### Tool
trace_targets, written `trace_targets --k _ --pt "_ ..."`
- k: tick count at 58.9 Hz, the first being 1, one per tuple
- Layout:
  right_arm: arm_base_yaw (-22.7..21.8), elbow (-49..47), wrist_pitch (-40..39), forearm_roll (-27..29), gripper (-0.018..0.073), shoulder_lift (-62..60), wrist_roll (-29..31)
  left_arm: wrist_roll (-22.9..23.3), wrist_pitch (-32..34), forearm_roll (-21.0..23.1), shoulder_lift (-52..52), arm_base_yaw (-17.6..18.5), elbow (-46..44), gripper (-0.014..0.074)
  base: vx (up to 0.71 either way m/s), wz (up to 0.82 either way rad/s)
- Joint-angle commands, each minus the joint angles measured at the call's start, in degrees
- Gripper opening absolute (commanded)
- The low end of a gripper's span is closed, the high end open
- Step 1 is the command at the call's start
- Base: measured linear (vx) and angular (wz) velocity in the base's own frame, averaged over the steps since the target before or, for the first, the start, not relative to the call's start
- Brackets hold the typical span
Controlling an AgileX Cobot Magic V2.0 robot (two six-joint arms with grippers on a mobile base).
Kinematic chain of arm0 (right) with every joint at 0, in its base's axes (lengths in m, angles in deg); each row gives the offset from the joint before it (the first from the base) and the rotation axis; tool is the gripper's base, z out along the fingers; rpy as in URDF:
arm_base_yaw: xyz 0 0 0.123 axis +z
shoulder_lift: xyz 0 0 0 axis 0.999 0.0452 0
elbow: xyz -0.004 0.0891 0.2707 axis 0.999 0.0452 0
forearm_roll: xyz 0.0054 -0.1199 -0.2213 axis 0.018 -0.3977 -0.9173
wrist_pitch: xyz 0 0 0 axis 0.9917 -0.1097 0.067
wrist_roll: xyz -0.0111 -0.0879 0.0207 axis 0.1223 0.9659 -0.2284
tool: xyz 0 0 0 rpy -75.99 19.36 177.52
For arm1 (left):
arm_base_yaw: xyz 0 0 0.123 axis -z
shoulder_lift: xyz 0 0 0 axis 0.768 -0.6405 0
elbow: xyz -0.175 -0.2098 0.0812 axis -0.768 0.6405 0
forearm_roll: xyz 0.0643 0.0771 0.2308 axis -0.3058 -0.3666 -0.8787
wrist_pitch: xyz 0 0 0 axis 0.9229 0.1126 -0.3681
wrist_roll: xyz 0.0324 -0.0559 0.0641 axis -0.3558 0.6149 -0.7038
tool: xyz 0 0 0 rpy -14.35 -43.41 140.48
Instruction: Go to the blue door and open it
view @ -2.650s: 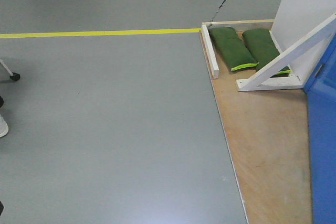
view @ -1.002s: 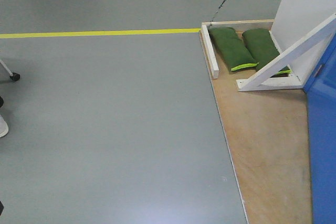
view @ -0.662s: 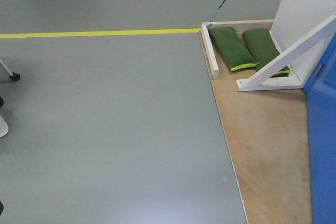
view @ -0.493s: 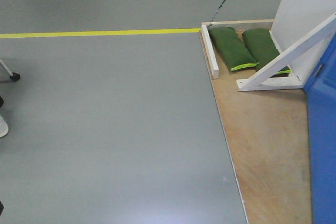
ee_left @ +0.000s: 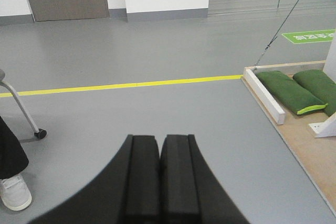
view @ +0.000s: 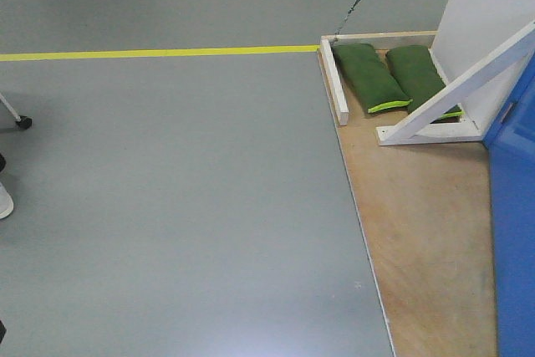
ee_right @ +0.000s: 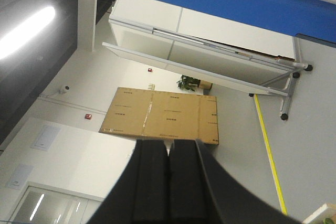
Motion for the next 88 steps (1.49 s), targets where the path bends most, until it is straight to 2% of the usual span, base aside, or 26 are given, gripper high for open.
trace_targets --k 1,14,21,33,44,50,65,70,88 --pt "-0.19 -5.19 -1.62 2.0 0.0012 0.52 0.36 0.39 4.89 0.12 0.77 0.36 -1.49 0.0073 0.0 0.0" --pt "-0.19 -12.5 3.12 5.96 0.0012 6.71 0.36 0.39 4.89 0.12 0.77 0.36 -1.49 0.0073 0.0 0.0" --pt "-0.19 -15.93 10.78 9.77 0.0012 9.65 0.36 0.39 4.89 0.12 0.77 0.36 -1.49 0.0073 0.0 0.0" --pt "-0.19 -21.07 24.92 12.98 0.0012 13.31 0.36 0.39 4.89 0.12 0.77 0.36 -1.49 0.0073 0.0 0.0" --pt "-0.19 -25.43 32.79 17.11 0.0012 16.02 0.36 0.39 4.89 0.12 0.77 0.36 -1.49 0.0073 0.0 0.0" --pt "-0.19 -26.29 35.99 18.26 0.0012 16.31 0.36 0.39 4.89 0.12 0.77 0.36 -1.49 0.0073 0.0 0.0" --pt "-0.19 -26.29 53.47 20.12 0.0012 16.31 0.36 0.39 4.89 0.12 0.77 0.36 -1.49 0.0073 0.0 0.0" --pt "-0.19 -26.29 55.87 22.48 0.0012 16.15 0.36 0.39 4.89 0.12 0.77 0.36 -1.49 0.0073 0.0 0.0" --pt "-0.19 -26.29 55.87 28.9 0.0012 13.05 0.36 0.39 4.89 0.12 0.77 0.36 -1.49 0.0073 0.0 0.0"
